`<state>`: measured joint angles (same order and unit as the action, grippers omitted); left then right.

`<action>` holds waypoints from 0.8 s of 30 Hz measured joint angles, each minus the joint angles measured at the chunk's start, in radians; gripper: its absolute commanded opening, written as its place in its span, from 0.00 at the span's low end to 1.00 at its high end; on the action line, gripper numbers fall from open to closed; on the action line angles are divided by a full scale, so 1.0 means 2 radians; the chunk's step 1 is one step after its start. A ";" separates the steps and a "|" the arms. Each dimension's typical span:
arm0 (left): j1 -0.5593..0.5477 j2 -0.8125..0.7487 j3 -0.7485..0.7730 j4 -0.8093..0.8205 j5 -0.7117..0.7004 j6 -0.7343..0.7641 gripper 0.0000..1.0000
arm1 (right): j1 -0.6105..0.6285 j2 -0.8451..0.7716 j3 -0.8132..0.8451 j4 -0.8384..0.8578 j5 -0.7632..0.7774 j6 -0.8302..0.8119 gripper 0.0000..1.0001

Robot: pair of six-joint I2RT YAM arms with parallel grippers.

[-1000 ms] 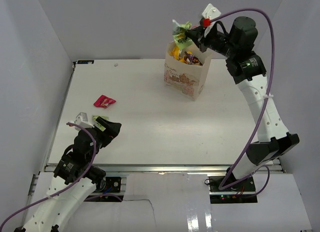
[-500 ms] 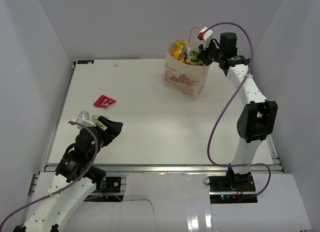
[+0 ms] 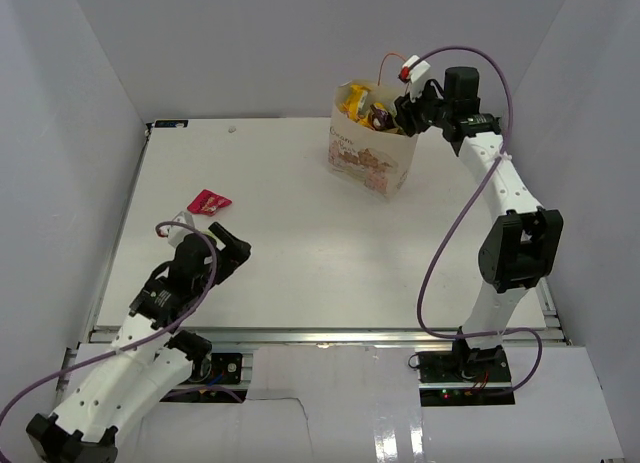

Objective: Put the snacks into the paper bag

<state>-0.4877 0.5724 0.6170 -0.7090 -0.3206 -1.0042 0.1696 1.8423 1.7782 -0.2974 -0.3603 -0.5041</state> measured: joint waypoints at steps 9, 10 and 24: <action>0.062 0.175 0.079 0.018 0.037 0.049 0.96 | -0.038 -0.077 0.019 -0.031 -0.041 0.042 0.69; 0.085 0.193 0.085 0.021 0.048 0.057 0.96 | -0.044 -0.100 0.007 -0.031 -0.053 0.045 0.70; 0.231 0.460 0.205 0.006 0.008 0.122 0.94 | -0.058 -0.357 -0.439 -0.095 -0.193 -0.004 0.72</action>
<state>-0.0261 1.4933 1.0275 -0.6960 -0.3038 -0.7609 0.0544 1.1290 0.9009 -0.4866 -0.7456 -0.5114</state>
